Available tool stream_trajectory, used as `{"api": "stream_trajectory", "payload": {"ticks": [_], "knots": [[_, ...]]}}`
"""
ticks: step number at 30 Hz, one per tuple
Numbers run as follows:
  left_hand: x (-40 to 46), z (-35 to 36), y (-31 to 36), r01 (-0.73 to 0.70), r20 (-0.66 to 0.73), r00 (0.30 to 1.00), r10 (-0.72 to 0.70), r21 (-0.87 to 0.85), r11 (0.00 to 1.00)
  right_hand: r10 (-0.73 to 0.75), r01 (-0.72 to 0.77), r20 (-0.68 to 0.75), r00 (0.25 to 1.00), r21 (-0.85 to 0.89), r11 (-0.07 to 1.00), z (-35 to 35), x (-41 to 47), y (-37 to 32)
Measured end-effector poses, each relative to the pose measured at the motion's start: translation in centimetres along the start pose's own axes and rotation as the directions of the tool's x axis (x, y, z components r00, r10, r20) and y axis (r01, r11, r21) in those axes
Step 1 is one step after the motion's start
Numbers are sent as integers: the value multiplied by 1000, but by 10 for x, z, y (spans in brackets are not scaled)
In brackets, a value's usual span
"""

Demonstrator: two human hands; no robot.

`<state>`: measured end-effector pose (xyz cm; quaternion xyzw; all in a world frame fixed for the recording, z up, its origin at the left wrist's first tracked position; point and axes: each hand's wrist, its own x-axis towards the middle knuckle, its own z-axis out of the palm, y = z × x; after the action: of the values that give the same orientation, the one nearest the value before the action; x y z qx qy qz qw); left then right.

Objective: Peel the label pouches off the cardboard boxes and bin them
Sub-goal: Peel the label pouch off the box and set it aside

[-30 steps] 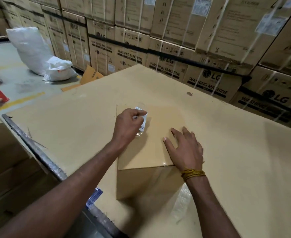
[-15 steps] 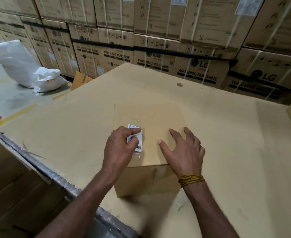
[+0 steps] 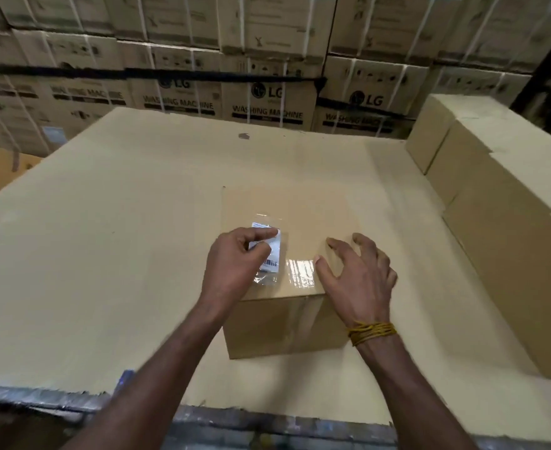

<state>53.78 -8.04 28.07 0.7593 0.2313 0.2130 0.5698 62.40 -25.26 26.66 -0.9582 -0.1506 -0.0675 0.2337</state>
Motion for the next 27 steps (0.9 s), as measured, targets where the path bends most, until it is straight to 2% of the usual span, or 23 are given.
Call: {"api": "stream_trajectory", "payload": {"ticks": [3,8,13,18,27], "knots": [[4,27,7,-31,140,990,33,-18,999,71,-72,-54,996,-21,997,-15,0,29],[14,75,18,-80,271,959,89,-44,996,124,-130,-119,985,-41,991,-35,10,75],[17,132,33,-203,251,949,193,14,979,10,-11,-139,990,-8,1000,-48,26,115],[26,194,50,-283,181,942,283,-24,959,-12,11,-122,992,-11,1000,-63,61,169],[75,317,79,-296,191,944,268,135,946,-16,19,-144,989,19,1000,-81,151,268]]}}
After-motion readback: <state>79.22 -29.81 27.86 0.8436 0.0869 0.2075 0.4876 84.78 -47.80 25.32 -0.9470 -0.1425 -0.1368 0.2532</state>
